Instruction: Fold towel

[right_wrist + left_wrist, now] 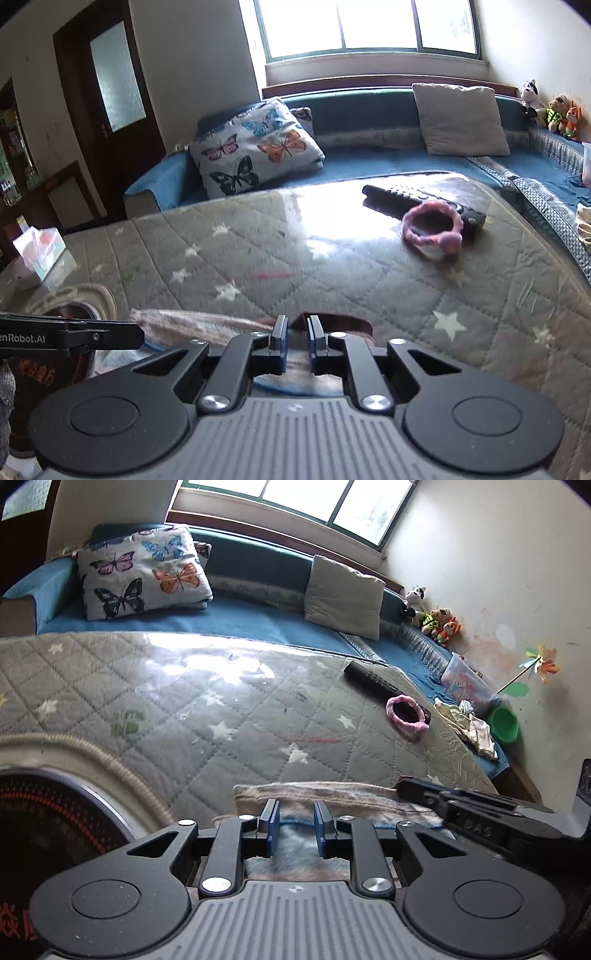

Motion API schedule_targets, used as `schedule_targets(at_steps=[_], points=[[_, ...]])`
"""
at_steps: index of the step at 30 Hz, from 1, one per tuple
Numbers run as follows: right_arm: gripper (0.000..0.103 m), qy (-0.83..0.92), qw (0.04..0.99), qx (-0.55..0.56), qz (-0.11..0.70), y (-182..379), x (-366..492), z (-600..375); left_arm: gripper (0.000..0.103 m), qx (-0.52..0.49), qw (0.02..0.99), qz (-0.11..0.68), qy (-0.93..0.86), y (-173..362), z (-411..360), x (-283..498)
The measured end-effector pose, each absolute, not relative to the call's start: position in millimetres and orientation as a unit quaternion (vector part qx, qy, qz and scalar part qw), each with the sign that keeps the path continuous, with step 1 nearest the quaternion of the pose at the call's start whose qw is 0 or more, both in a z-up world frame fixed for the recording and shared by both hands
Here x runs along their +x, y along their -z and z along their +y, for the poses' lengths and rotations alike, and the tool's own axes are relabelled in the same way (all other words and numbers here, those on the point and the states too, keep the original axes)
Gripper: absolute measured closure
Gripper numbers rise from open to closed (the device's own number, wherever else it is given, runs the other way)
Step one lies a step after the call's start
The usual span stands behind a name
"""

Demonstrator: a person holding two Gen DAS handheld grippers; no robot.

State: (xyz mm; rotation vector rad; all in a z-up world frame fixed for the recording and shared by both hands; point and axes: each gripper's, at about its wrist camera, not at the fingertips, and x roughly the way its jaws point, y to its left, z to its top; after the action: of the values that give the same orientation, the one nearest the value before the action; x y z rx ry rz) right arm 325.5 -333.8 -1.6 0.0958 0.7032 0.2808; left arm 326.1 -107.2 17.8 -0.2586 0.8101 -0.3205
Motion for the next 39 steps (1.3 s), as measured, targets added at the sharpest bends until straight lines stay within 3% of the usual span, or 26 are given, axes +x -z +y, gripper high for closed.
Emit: schedule_targets(at_steps=[8, 25, 39], points=[[0.091, -0.145, 0.927, 0.037, 0.345, -5, 309, -334, 0.082, -0.089, 0.903, 0.388, 0.16, -21, -113, 316], [0.087, -0.188, 0.919, -0.026, 0.346, -20, 188, -342, 0.082, -0.011, 0.917, 0.338, 0.211, -24, -117, 204], [0.087, -0.159, 0.923, -0.041, 0.347, -3, 134, -361, 0.082, -0.048, 0.914, 0.351, 0.198, -7, -104, 179]])
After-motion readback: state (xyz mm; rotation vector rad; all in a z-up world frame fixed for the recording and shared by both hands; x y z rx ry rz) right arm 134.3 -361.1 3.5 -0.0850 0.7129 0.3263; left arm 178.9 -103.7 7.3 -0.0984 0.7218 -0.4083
